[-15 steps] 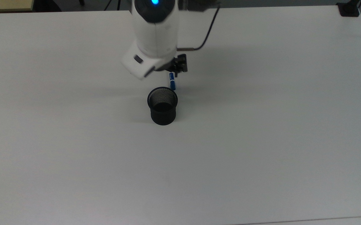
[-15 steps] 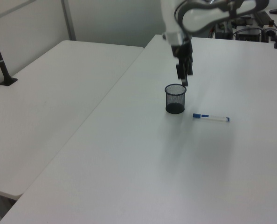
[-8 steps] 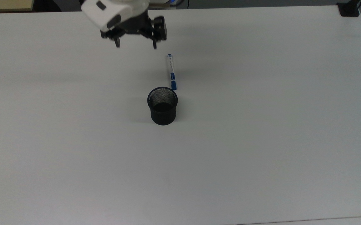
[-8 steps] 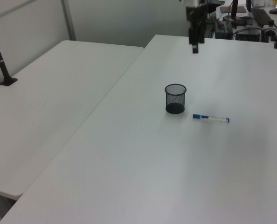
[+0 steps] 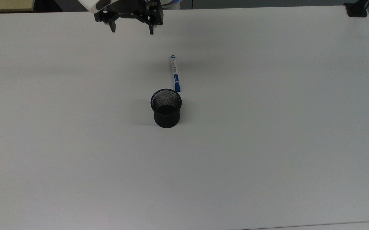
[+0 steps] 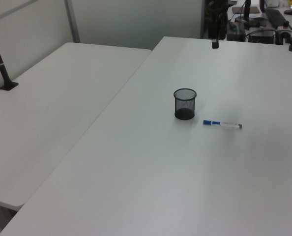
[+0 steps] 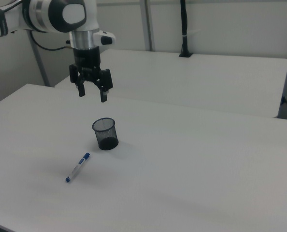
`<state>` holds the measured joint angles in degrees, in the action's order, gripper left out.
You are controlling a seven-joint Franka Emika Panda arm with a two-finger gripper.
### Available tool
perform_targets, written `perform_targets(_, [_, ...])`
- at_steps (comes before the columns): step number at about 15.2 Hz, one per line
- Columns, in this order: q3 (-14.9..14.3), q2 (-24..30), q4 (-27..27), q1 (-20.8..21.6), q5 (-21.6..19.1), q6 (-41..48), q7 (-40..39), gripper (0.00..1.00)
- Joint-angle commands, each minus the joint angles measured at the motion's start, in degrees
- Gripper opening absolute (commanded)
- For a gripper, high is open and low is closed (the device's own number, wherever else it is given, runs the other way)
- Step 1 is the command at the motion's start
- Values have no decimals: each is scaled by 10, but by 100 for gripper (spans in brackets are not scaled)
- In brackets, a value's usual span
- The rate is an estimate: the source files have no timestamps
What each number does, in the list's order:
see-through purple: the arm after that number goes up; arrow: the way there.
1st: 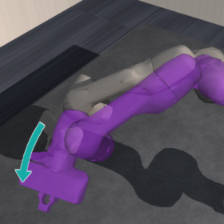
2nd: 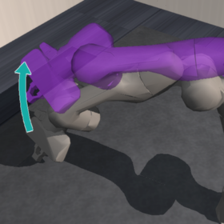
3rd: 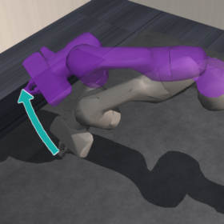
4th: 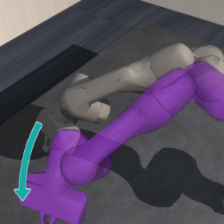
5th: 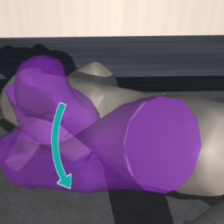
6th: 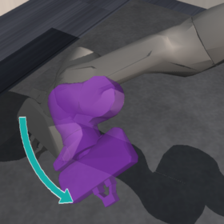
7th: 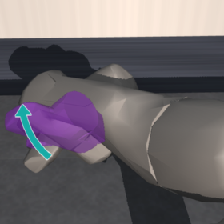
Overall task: Remove the marker
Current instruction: 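Open the gripper, release the marker, and raise the gripper away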
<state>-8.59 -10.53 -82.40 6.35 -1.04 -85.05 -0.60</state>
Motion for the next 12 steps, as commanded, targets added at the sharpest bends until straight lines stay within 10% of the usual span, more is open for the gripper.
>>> perform_targets(1, [-1, 15, -14, -23, -36, -26, 15, 100])
perform_targets(12, [0, 20, -15, -38, -36, -55, 73, 100])
